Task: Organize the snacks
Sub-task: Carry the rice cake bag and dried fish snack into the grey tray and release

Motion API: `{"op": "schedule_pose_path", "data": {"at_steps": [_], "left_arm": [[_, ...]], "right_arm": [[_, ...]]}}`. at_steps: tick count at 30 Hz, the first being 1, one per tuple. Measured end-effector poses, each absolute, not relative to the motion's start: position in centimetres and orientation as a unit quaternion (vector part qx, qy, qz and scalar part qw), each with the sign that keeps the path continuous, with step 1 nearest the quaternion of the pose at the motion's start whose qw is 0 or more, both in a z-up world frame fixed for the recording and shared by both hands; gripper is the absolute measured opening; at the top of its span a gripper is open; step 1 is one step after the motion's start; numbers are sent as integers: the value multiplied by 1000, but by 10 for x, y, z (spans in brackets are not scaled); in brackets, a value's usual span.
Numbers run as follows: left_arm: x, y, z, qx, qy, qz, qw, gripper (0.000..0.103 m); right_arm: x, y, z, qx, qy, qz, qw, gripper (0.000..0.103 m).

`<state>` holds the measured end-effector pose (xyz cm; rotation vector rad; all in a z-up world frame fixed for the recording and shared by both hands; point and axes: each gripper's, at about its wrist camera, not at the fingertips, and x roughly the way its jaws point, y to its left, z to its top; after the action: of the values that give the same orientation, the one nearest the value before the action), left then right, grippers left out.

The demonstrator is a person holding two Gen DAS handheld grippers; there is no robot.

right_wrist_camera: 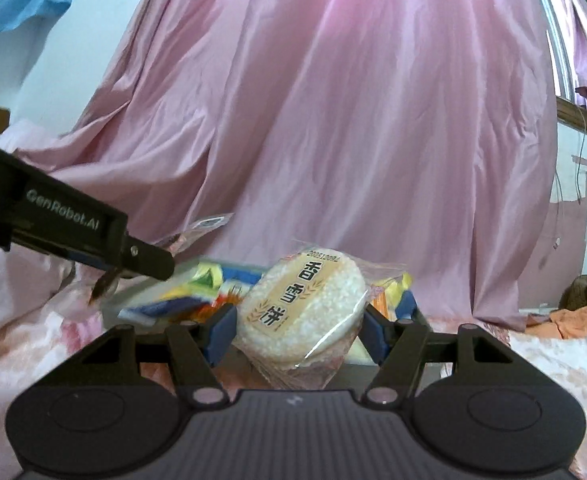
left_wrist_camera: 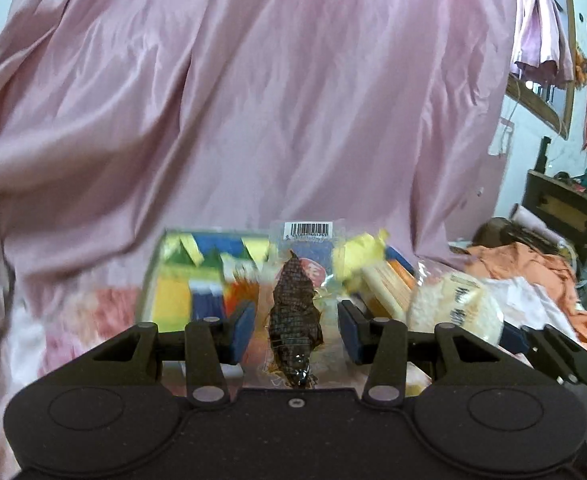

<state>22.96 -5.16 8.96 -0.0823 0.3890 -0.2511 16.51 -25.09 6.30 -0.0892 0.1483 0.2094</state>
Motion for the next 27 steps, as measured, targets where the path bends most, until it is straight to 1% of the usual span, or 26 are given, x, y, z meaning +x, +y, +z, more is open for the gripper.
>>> {"op": "schedule_pose_path", "data": {"at_steps": [6,10,17,22,25,27], "left_arm": [[280,-55,92,-37,196,-122,972,48],[306,-58,82,-41,209,-121,970,48],[326,-59,60,-56,227,-111,966,48],[331,-61,48,-52,236,-106,964,48],[333,-62,44,-53,244,-107,962,48],[333,-62,43,-58,245,-105,962,48]], "right_arm": [[204,-239,57,-26,63,100,993,69],[228,-227,51,-32,84,110,990,69],[246,-218,33,-46,116,117,985,69],[246,-215,26,-51,122,112,985,69],[246,-216,25,-51,126,109,985,72],[247,-215,28,-52,126,107,985,80]]}}
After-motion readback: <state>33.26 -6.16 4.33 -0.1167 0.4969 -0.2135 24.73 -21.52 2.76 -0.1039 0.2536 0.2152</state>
